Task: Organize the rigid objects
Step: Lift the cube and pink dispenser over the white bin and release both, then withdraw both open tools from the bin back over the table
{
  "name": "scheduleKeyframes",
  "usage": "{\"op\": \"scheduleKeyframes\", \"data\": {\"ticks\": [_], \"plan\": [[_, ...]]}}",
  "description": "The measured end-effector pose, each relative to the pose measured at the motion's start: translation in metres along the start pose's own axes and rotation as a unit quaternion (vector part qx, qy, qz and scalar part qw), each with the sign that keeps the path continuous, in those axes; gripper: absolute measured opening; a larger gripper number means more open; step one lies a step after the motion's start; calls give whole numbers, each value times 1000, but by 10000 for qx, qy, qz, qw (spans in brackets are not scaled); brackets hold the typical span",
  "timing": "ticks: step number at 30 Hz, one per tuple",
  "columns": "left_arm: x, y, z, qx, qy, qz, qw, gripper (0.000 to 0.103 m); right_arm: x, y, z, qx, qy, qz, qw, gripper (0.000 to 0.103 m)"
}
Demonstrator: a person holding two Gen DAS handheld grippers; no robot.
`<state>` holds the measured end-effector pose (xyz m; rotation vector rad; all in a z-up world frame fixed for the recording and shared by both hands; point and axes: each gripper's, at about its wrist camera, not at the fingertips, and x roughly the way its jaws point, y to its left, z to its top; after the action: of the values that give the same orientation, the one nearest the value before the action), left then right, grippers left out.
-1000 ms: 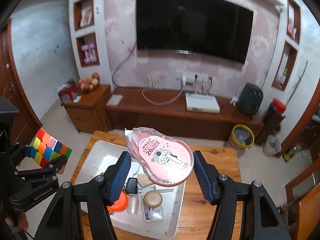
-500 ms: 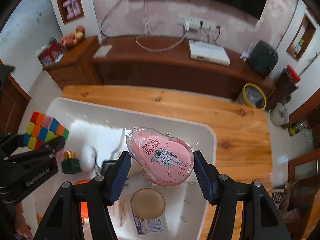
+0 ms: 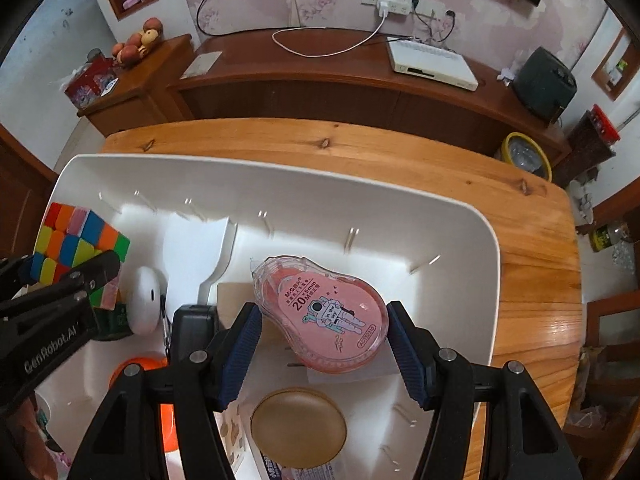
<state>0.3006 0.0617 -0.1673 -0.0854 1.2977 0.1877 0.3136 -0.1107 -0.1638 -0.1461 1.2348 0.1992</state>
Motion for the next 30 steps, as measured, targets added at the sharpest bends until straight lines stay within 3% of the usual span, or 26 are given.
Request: {"op": "scheduleKeyframes", "data": {"ticks": [3, 5, 7, 21, 30], "plan": [[1, 2, -1, -35, 129, -198, 9997, 62, -13, 4, -2, -119, -223, 19, 9997, 74], [-4, 0, -4, 13, 63, -196, 9998, 87, -22, 4, -4, -156, -368, -22, 9992, 75], [-16, -3, -7, 137, -183, -81, 9997, 97, -27, 4, -5, -149, -437, 17, 9989, 77], [-87, -1, -46, 500, -708, -209, 9960, 98, -82, -10, -58, -51, -687, 161, 9975, 78], [-145, 0, -91, 574, -1093, -232, 9921, 98, -141, -33, -106, 130, -1019, 143, 9946, 78]]}}
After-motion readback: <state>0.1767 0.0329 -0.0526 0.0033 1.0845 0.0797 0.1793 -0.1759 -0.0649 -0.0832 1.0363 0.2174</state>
